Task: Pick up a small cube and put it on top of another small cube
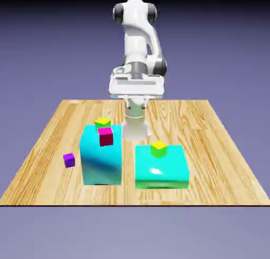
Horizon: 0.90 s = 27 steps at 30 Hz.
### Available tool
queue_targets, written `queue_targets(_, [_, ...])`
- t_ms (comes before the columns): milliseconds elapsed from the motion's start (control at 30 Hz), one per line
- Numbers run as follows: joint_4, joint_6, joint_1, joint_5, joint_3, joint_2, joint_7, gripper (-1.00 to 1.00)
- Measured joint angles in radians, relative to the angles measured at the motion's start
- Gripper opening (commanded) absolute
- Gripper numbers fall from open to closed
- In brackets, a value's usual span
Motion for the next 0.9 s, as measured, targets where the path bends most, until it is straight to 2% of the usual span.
queue_targets(733, [0.554,-0.622,0.142,0.435,-0.443,0.797,-0.280,0.00])
queue_targets(900, [0.667,-0.831,0.072,0.503,-0.560,0.978,-0.278,0.00])
